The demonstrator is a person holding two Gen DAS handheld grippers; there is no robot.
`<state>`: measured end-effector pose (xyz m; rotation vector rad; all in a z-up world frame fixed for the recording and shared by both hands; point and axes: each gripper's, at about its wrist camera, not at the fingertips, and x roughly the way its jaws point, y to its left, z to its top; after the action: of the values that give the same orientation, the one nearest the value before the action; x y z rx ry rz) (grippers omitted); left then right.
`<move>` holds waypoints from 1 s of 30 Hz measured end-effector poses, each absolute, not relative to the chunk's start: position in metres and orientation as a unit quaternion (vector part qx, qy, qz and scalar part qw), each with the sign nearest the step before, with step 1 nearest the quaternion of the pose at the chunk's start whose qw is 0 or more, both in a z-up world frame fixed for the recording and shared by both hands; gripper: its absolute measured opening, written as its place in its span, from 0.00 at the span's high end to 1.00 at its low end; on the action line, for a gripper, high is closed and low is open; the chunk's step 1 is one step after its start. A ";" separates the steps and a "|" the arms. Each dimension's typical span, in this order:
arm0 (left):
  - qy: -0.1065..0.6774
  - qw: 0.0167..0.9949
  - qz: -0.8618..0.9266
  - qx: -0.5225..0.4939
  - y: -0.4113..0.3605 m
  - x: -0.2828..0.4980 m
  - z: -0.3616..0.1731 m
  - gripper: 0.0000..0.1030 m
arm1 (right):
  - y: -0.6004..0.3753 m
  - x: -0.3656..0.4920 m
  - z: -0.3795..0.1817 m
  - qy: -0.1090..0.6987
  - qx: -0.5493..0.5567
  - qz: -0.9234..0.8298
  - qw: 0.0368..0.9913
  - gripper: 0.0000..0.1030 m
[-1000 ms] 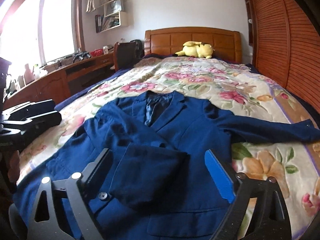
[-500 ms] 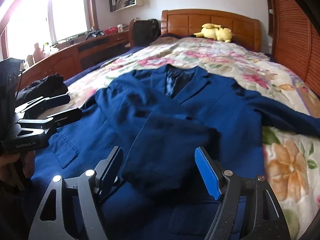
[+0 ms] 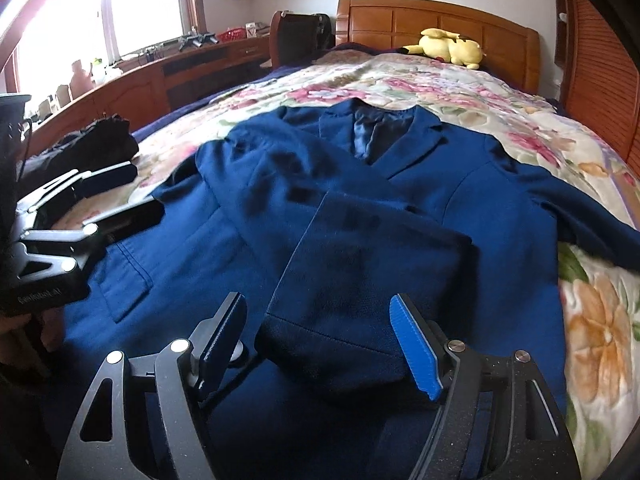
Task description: Fold large clothes
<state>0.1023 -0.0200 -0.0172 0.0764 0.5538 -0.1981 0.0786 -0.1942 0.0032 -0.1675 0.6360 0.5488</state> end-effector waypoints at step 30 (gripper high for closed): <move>0.273 0.956 -0.091 0.053 -0.026 0.101 -0.025 0.24 | -0.292 0.060 0.033 0.273 -0.020 0.136 0.952 0.85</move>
<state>0.1007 -0.0256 -0.0248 0.1075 0.5548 -0.1840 0.0596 -0.2917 0.0330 -0.0407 0.5552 0.2760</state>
